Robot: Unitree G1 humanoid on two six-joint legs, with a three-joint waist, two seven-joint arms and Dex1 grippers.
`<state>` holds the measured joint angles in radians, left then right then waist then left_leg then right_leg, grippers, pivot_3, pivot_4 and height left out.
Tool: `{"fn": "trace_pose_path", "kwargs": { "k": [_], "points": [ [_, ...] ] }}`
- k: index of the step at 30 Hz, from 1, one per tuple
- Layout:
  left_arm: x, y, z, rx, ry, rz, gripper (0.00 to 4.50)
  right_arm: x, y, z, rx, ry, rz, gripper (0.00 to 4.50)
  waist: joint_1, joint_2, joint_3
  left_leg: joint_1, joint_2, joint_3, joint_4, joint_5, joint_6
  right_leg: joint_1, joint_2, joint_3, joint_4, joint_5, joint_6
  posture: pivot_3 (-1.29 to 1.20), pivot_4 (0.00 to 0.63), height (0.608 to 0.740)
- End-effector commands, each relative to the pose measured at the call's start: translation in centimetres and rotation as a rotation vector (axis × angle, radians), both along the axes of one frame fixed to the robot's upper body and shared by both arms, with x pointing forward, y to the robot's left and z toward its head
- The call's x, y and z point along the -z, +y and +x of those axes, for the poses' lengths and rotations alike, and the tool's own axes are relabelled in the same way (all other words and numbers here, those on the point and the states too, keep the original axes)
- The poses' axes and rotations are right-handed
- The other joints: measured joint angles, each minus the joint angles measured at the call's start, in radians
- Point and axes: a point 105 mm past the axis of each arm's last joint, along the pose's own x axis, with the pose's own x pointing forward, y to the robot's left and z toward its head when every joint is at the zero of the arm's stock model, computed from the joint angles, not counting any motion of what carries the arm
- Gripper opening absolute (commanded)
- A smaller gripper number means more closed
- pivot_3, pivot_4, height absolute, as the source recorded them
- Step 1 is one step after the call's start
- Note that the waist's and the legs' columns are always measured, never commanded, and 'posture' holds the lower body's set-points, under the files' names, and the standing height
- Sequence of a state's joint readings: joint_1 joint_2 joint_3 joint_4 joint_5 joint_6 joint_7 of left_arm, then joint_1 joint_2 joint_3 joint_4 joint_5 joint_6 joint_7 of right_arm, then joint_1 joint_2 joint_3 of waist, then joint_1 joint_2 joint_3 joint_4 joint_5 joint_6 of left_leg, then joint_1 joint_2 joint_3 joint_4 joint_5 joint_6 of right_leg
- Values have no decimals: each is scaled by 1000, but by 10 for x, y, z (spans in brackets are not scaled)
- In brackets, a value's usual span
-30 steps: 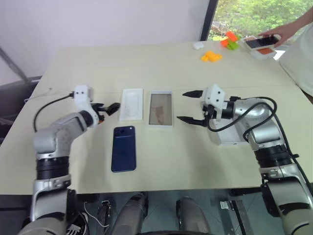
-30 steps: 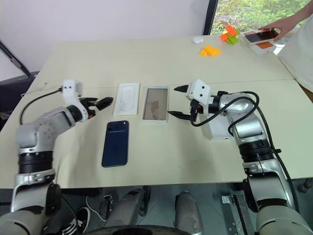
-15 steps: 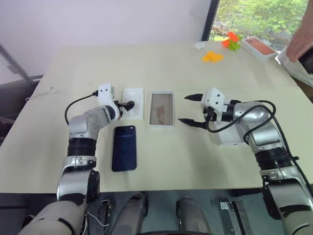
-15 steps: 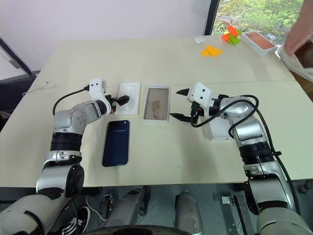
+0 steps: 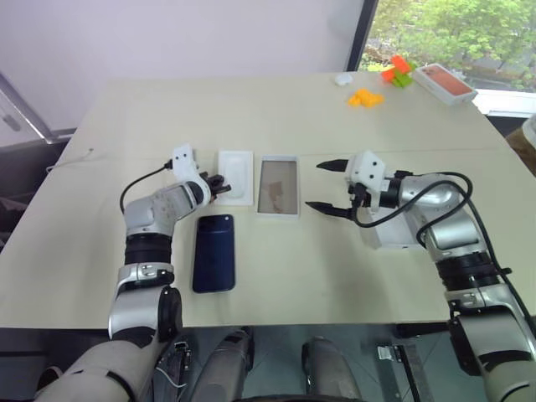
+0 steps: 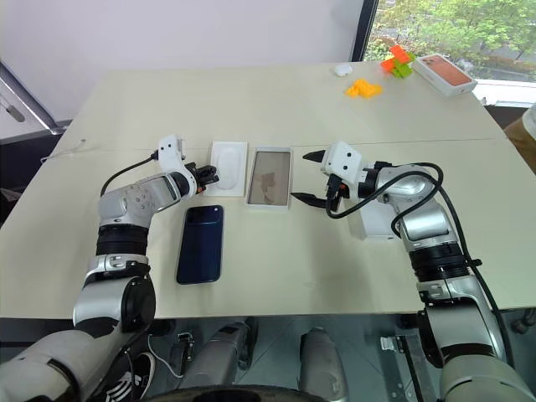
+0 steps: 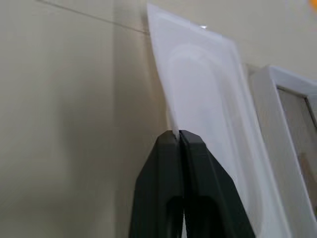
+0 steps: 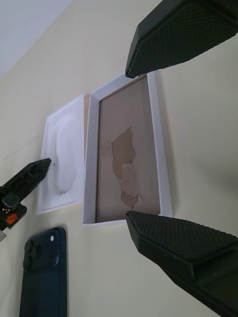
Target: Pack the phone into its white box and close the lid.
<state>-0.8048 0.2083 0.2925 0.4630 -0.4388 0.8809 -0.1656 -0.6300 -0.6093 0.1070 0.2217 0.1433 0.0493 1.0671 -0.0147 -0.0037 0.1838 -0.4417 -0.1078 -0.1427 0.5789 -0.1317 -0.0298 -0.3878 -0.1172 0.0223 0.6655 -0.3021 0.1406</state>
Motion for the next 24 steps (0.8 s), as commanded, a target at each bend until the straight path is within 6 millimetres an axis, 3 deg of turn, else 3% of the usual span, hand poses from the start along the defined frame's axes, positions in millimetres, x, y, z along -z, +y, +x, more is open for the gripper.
{"fn": "trace_pose_path", "kwargs": {
  "k": [1,6,12,18,21,24],
  "points": [
    [-12,-1,-1,1,-32,-94,71,-17,-2,0,0,-68,15,4500,0,0,0,0,0,0,0,0,0,0,0,0,0,0,0,0,150,740],
    [-32,13,-11,-33,-59,-255,71,-15,-6,-1,6,-69,5,4500,-4,-1,1,0,0,0,0,0,0,-1,0,0,0,0,0,0,150,740],
    [-50,6,-37,43,-59,-439,71,-15,-11,3,27,-80,0,4500,-4,-1,1,-1,0,0,-1,0,0,-1,0,0,0,0,0,0,150,740],
    [-56,-19,-53,152,-62,-379,71,-16,-13,6,29,-87,-15,4500,1,-2,1,0,0,0,0,0,0,0,0,0,0,0,-1,0,150,740],
    [-47,-29,-46,112,-70,-231,71,-15,-16,8,39,-91,-26,4500,2,-2,1,0,0,0,1,0,-1,0,0,0,0,1,-1,0,150,740],
    [-47,-35,-39,78,-83,-242,71,-15,-18,10,47,-95,-29,4500,2,-2,1,0,0,1,1,0,-1,0,0,0,-1,1,-1,0,150,740]
  ]
}}
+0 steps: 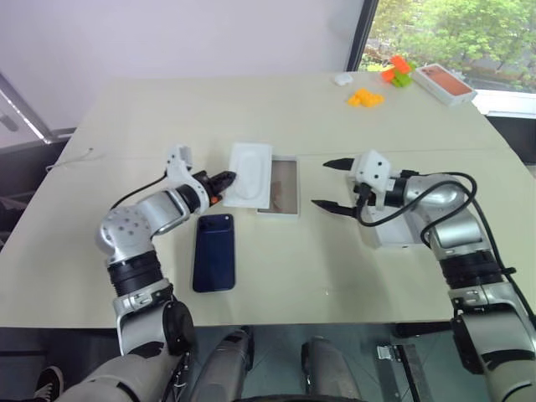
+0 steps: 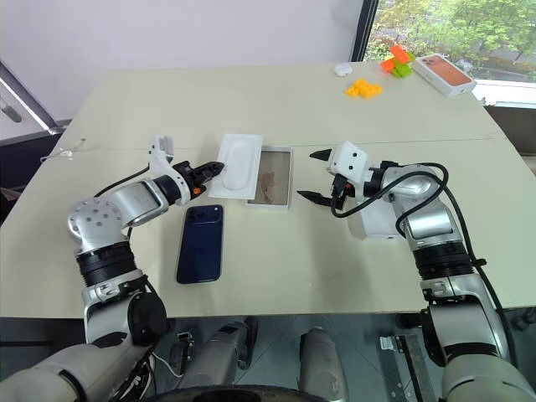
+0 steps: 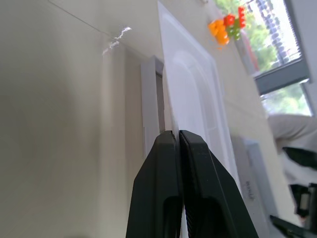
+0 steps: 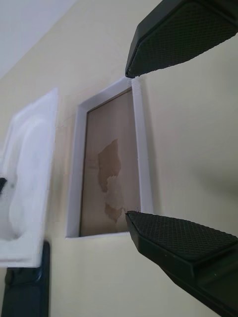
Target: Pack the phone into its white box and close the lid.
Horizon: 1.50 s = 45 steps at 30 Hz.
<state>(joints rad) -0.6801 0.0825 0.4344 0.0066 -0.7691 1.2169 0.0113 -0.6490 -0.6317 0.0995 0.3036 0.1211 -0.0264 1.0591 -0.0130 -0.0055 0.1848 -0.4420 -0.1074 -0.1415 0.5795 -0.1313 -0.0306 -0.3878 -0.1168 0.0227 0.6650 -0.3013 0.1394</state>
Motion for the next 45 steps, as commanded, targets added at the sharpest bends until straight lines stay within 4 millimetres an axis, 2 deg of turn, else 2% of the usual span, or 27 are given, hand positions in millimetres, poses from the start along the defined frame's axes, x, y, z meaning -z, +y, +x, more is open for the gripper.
{"fn": "trace_pose_path", "kwargs": {
  "k": [1,5,9,16,19,27,45],
  "points": [
    [-8,-5,10,-56,-43,21,71,-15,-4,2,9,-63,-2,4500,0,0,0,0,0,0,0,0,0,0,0,0,0,0,0,0,150,740],
    [-2,-29,10,-2,-34,28,71,-11,-6,-3,-1,-46,-17,4500,0,0,0,0,0,0,0,0,0,-1,0,0,0,0,0,0,150,740],
    [2,-33,14,-14,-27,33,71,-4,-8,-6,-6,-20,-30,4500,-1,-1,0,0,0,0,0,0,0,-1,0,0,-1,0,0,0,150,740],
    [-4,-44,23,-15,-57,41,71,-4,-9,-7,6,-24,-21,4500,0,-1,0,0,0,0,0,0,0,0,0,0,-1,0,0,0,150,740],
    [-6,-45,25,-4,-78,66,71,-5,-9,-6,12,-28,-20,4500,1,-1,0,-1,0,0,0,0,0,0,0,0,-1,0,0,0,150,740],
    [6,-50,20,20,-30,110,71,-7,-12,-5,23,-38,-16,4500,0,-1,0,-1,0,0,0,0,0,-1,0,0,-1,0,0,0,150,740],
    [13,-44,21,-40,-38,132,71,-3,-12,-5,22,-39,-25,4500,0,-1,0,0,0,0,0,0,0,0,0,0,-1,0,0,0,150,740]
  ]
}}
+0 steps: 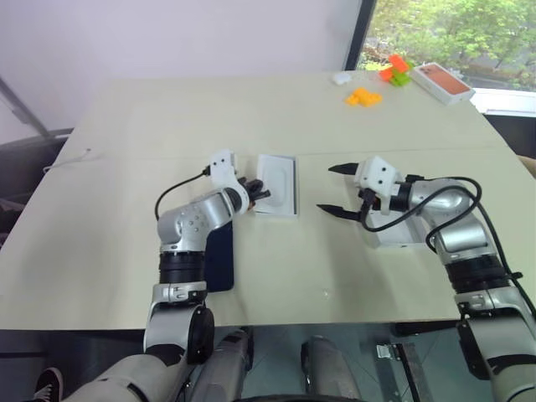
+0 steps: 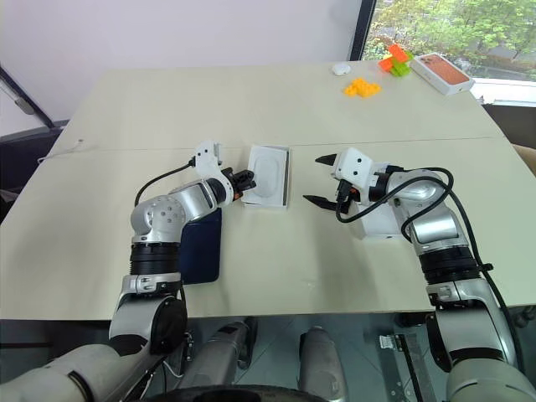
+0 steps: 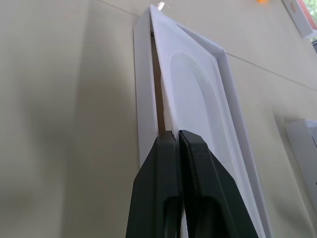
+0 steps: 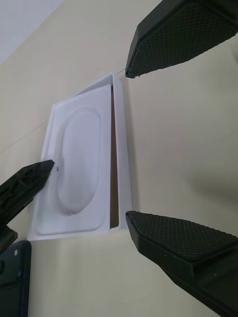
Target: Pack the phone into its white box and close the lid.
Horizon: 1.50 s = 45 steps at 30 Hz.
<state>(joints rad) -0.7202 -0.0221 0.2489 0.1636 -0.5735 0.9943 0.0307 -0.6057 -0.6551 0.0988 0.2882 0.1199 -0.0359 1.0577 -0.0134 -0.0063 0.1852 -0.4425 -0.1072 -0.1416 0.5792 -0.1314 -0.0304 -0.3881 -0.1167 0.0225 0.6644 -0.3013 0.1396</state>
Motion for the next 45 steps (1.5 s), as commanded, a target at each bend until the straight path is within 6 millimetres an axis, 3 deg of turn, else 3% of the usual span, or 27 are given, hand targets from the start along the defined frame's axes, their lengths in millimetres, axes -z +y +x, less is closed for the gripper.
{"fn": "trace_pose_path", "kwargs": {
  "k": [1,17,20,26,37,45],
  "points": [
    [-8,2,3,-24,-42,2,71,-13,-4,0,7,-56,-4,4500,0,0,0,0,0,0,0,0,0,0,0,0,0,0,0,0,150,740],
    [-3,-11,1,17,-43,16,71,-14,-3,0,6,-66,3,4500,0,0,0,0,0,0,0,0,0,0,0,0,0,0,0,0,150,740],
    [-4,-15,0,26,-44,15,989,-14,-2,0,4,-68,1,4500,1,0,0,0,0,0,0,0,0,0,0,0,0,0,0,0,150,740],
    [-8,-15,-2,34,-52,35,3909,-14,-2,1,4,-68,4,4500,-1,0,0,1,0,0,0,0,0,1,0,0,0,0,0,0,150,740],
    [-40,-16,-6,75,-151,68,3909,-15,2,3,1,-68,13,4500,1,0,0,0,0,0,0,0,0,0,0,0,0,0,0,0,150,740],
    [-39,-14,-9,97,-186,109,3909,-17,3,4,-1,-74,19,4500,-1,0,0,0,0,0,0,0,0,0,0,0,0,0,0,0,150,740]
  ]
}}
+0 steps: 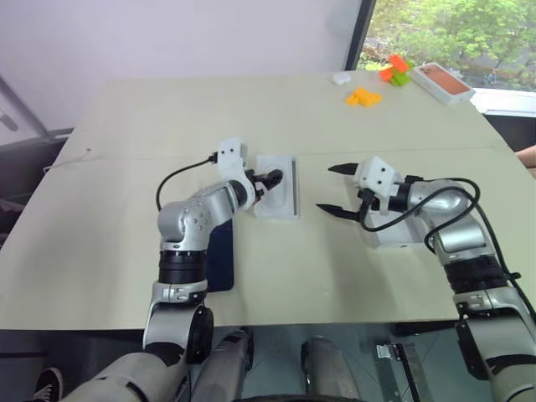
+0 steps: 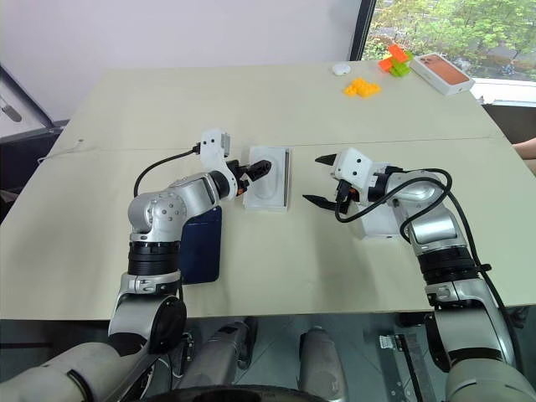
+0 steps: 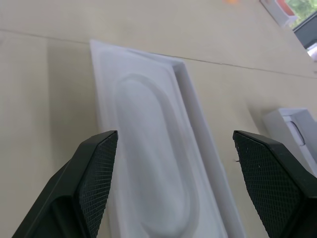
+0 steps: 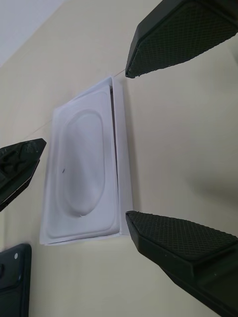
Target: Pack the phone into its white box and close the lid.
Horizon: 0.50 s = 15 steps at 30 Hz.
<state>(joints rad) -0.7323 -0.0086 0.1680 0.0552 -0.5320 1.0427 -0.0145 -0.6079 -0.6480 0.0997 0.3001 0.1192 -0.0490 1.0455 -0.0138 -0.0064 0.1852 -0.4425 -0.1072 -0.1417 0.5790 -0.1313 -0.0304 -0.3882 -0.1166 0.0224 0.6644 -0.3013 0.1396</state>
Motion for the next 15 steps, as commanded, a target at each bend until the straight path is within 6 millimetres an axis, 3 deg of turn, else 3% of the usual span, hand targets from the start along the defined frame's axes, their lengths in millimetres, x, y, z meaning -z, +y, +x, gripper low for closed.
{"fn": "trace_pose_path", "kwargs": {
  "k": [1,4,9,12,15],
  "points": [
    [-18,3,-1,7,-82,0,3909,-18,2,3,1,-65,20,4500,0,0,0,0,0,0,0,0,0,0,0,0,0,0,0,0,150,740],
    [-28,14,-1,-11,-120,-42,3909,-24,3,5,10,-57,61,4500,-1,0,0,0,0,0,0,0,0,0,0,0,0,0,0,0,150,740],
    [-20,49,1,-108,-88,-42,3909,-23,6,6,12,-64,54,4500,-2,0,0,0,0,0,0,0,0,0,0,0,0,0,0,0,150,740],
    [-21,51,1,-110,-111,-57,3024,-23,9,7,9,-72,58,4500,0,0,0,0,0,0,0,0,0,0,0,0,0,0,0,0,150,740],
    [-19,47,2,-112,-109,-60,1498,-24,12,8,7,-77,61,4500,4,0,0,0,0,-1,0,0,0,0,0,0,0,0,0,0,150,740]
  ]
}}
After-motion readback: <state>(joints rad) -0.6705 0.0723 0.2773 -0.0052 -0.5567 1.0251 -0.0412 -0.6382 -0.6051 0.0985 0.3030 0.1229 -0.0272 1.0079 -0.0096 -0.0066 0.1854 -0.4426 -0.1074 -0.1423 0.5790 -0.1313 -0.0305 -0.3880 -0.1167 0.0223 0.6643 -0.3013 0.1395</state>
